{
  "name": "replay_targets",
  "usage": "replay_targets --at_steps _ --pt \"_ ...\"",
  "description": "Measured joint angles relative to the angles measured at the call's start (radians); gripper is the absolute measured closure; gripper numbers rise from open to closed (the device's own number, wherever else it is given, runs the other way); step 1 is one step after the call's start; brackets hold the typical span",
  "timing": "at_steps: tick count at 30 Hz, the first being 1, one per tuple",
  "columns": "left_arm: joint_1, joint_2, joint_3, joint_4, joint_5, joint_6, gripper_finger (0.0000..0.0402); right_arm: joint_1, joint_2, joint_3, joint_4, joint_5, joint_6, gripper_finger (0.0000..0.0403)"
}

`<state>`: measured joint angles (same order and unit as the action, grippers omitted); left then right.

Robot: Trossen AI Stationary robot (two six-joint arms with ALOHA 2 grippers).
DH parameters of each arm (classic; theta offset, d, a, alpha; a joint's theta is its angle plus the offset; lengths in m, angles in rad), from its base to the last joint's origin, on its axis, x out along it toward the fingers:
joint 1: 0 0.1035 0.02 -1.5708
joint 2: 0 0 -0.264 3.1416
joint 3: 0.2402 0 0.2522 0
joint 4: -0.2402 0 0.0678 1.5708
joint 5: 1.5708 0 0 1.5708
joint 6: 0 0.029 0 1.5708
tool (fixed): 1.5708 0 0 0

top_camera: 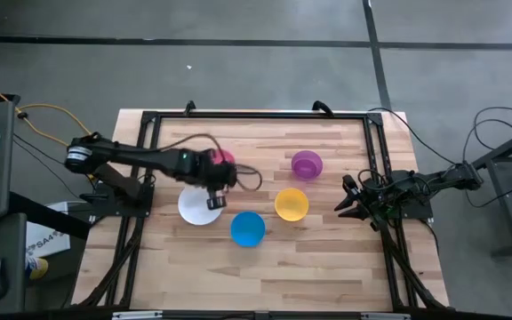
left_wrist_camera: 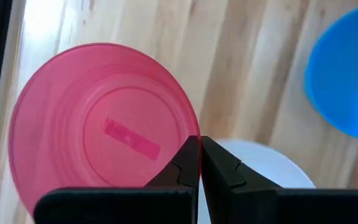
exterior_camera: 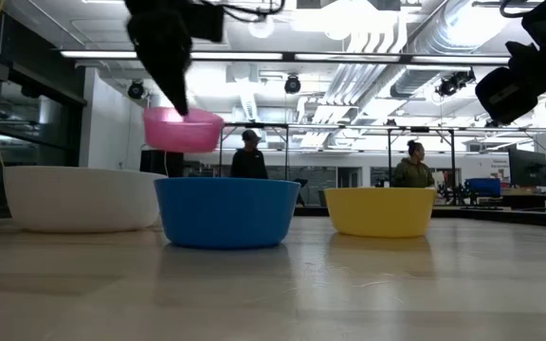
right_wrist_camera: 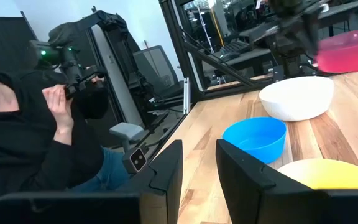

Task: Nest bowls inside each other
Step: Stack the pink bowl on the white bowl

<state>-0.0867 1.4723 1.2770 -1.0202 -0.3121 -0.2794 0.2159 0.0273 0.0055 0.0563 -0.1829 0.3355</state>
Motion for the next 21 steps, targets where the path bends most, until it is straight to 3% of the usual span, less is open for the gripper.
replay_targets --at_steps 10,21 --pt "-0.263 0.0 -0.04 -0.054 -0.091 -0.293 0.0402 0.0 0.0 0.0 0.0 -0.001 0.0 0.0312" --pt "-0.41 -0.02 -0.154 -0.063 -0.14 -0.528 0.0401 0.0 0.0 0.0 0.0 -0.002 0.0 0.0312"
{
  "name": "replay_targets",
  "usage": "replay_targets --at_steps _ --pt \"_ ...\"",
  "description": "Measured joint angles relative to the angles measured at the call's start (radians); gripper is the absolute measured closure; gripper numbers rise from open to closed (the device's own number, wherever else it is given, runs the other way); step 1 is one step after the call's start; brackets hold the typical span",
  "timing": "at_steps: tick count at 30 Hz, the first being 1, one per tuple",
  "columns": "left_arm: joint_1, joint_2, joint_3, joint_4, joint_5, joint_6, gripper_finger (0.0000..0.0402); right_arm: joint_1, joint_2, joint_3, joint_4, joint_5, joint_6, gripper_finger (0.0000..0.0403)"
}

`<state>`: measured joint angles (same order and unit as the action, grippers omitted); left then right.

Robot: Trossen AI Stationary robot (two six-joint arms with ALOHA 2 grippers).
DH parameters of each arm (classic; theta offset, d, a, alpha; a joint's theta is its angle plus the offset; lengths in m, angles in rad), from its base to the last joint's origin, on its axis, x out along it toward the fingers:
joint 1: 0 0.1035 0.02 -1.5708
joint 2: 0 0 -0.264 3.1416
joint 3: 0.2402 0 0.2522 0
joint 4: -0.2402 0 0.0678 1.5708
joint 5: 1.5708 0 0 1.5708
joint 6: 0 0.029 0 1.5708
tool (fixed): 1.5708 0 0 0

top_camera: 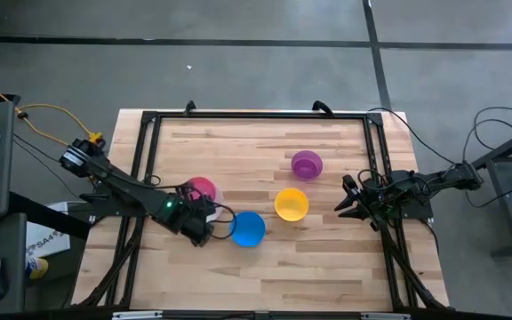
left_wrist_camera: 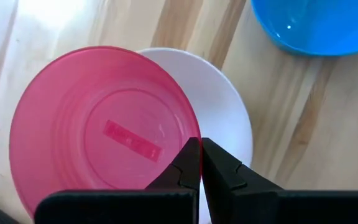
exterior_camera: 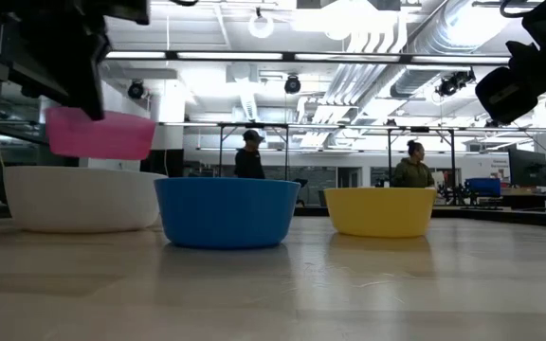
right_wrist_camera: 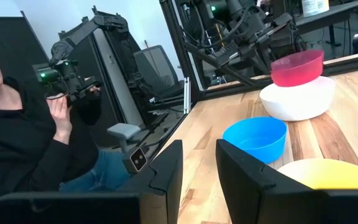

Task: Nest bowls inside each other
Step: Stack the pink bowl on the white bowl

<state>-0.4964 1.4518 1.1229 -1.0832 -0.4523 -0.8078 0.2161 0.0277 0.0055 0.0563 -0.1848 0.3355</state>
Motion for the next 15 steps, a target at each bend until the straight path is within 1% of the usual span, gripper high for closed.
replay_targets --at_steps 4,7,12,15 --pt "-0.032 -0.033 -0.055 0.046 -0.003 -0.031 0.0401 0.0 0.0 0.0 0.0 0.0 0.0 0.0312" --pt "-0.036 -0.064 -0.103 0.097 -0.002 -0.035 0.0401 0.0 0.0 0.0 0.0 0.0 0.0 0.0312" --pt "-0.032 -0.107 -0.204 0.213 0.032 -0.014 0.0401 0.0 0.0 0.0 0.0 0.0 0.0 0.0312" --pt "-0.002 -0.11 -0.234 0.253 0.073 0.013 0.0401 0.0 0.0 0.0 0.0 0.0 0.0 0.0312"
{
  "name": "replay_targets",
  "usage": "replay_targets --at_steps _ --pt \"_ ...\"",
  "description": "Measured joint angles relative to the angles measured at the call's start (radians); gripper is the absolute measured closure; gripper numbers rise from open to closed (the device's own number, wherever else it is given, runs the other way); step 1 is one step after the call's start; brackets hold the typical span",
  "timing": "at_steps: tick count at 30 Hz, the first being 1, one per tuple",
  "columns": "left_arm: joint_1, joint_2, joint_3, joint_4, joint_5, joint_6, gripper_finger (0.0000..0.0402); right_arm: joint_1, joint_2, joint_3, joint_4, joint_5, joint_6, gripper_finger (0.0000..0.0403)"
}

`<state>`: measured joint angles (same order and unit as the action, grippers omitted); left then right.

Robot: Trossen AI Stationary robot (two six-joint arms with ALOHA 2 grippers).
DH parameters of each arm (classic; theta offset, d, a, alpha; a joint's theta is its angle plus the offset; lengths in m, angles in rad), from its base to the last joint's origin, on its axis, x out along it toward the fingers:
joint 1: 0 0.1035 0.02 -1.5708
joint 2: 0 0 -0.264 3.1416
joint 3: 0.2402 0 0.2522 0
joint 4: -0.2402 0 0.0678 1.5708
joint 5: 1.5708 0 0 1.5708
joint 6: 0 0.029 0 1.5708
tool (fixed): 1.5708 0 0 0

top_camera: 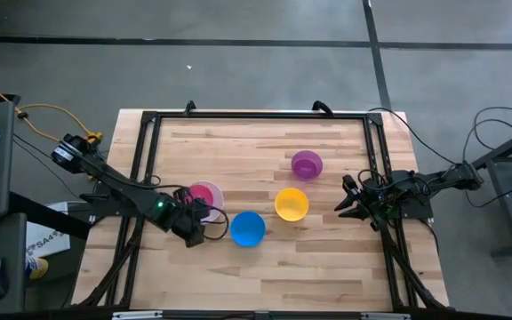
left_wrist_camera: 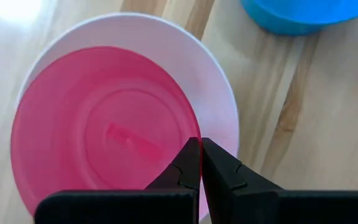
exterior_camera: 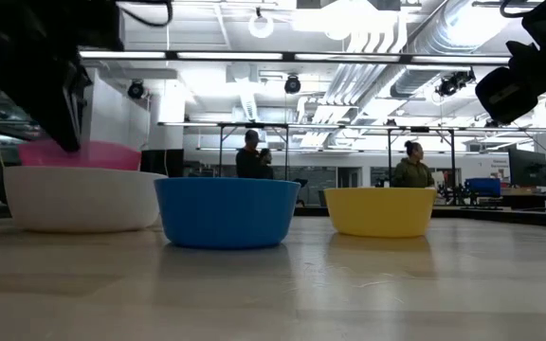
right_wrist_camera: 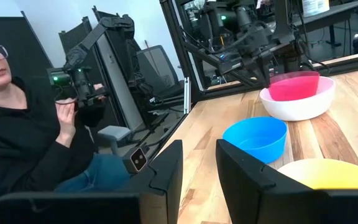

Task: Nest bowls inside each other
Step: Stack the pink bowl on the white bowl

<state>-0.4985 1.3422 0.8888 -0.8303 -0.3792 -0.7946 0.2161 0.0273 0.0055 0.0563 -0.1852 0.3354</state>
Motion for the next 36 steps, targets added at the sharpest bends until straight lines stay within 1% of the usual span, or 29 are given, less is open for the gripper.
replay_targets --at_steps 2,10,15,19,28,36 --pt "0.026 0.0 -0.006 0.006 0.035 0.018 0.0402 0.0 0.0 0.0 0.0 0.0 0.0 0.0312" --pt "0.129 0.026 -0.029 0.121 0.121 0.174 0.0401 0.0 0.0 0.0 0.0 0.001 0.0 0.0312" --pt "0.185 0.054 -0.055 0.162 0.186 0.189 0.0401 0.0 0.0 0.0 0.0 0.002 0.0 0.0312" --pt "0.2 0.063 -0.062 0.17 0.199 0.19 0.0398 0.0 0.0 0.0 0.0 0.001 0.0 0.0312" --pt "0.199 0.062 -0.062 0.167 0.208 0.197 0.0359 0.0 0.0 0.0 0.0 0.002 0.0 0.0312" --pt "0.199 0.046 -0.062 0.148 0.204 0.189 0.0355 0.0 0.0 0.0 0.0 0.002 0.0 0.0312"
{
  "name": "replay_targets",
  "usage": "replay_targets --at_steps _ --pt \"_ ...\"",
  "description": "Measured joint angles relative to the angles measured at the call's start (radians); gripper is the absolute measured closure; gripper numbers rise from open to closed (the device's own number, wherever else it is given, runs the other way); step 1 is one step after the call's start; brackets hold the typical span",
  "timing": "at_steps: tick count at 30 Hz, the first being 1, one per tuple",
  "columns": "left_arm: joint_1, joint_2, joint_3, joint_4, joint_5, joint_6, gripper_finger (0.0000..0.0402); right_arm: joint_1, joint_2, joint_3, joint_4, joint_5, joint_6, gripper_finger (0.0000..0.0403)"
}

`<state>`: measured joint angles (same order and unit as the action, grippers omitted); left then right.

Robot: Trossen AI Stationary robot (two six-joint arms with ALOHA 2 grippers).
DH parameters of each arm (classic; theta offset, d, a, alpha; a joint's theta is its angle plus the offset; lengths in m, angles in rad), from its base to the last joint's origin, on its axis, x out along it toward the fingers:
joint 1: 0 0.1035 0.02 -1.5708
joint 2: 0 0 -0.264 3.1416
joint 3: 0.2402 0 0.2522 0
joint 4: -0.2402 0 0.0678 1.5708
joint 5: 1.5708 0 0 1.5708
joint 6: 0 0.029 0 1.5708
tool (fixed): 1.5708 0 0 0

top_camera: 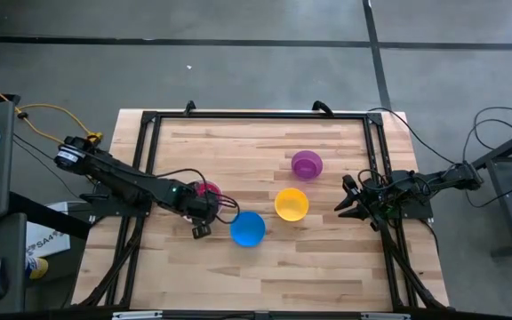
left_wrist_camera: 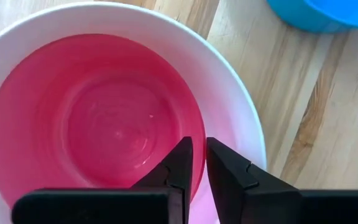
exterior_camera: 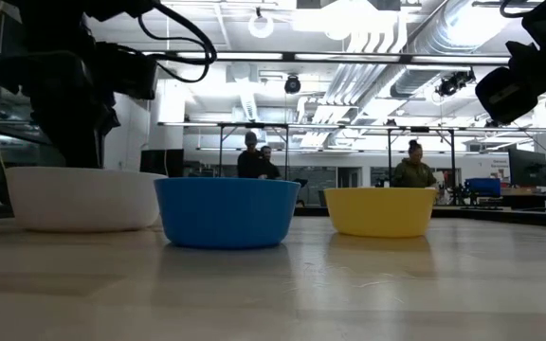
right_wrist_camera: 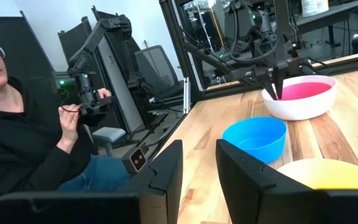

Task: Nest bowls inside each other
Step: Stack the pink bowl on the white bowl, then stack the blue bowl on the pink bowl

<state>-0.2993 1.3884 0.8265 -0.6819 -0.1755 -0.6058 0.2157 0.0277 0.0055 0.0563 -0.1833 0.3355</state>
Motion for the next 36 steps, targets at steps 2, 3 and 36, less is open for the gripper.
replay_targets --at_steps 2,3,36 --pt "0.0 -0.008 0.0 -0.01 0.0 0.0 0.0354 0.0 0.0 0.0 0.0 0.0 0.0 0.0312" --pt "0.0 -0.015 0.0 -0.013 -0.001 0.0 0.0354 0.0 0.0 0.0 0.0 0.0 0.0 0.0312" --pt "-0.002 -0.179 0.005 0.1 -0.037 0.167 0.0355 0.0 0.032 0.0 0.001 0.0 0.0 0.0312"
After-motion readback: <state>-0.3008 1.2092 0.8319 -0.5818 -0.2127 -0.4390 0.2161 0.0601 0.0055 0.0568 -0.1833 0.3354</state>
